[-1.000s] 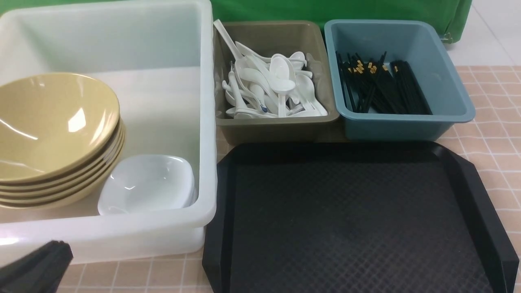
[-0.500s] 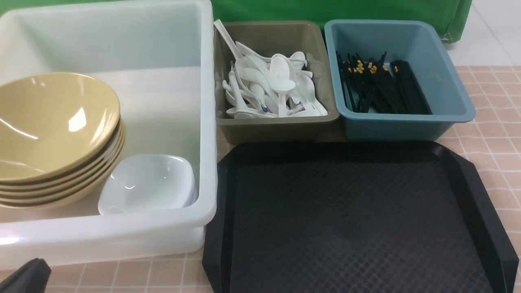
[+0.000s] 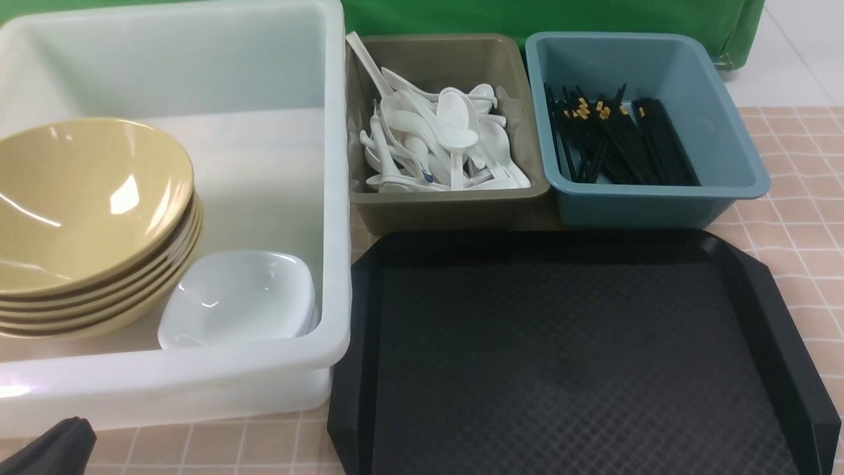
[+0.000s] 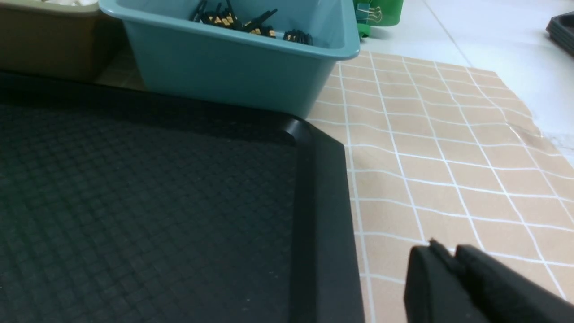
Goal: On brown table put chopsticks spoon bowls plates into blue grey white boxes.
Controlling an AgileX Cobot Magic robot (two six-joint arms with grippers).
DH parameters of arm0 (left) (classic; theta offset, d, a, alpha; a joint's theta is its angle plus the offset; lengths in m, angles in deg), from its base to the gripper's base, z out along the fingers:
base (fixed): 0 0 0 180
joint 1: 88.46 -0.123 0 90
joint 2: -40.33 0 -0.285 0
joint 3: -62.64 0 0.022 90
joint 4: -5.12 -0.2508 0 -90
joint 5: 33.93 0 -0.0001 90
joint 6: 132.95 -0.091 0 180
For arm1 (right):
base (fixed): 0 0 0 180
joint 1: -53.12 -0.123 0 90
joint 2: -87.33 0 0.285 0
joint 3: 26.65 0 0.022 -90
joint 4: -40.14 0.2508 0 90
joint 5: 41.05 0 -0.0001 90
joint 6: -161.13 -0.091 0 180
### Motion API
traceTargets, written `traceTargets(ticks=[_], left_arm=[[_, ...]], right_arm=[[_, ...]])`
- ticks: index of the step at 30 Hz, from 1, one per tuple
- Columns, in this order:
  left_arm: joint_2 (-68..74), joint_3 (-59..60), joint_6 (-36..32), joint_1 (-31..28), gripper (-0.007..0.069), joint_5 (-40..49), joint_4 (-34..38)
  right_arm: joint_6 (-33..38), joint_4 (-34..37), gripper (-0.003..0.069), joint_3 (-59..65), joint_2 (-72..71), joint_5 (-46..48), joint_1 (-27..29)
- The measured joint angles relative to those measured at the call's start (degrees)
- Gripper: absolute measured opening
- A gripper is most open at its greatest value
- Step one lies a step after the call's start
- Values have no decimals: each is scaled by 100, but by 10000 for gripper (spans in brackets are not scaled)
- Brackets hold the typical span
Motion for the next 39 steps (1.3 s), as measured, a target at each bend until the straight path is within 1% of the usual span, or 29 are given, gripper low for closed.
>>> traceTargets(ticks=[39], left_arm=[[0,5,-78,0,1,-18,0]], right_arm=[[4,0,142,0,0,0,0]])
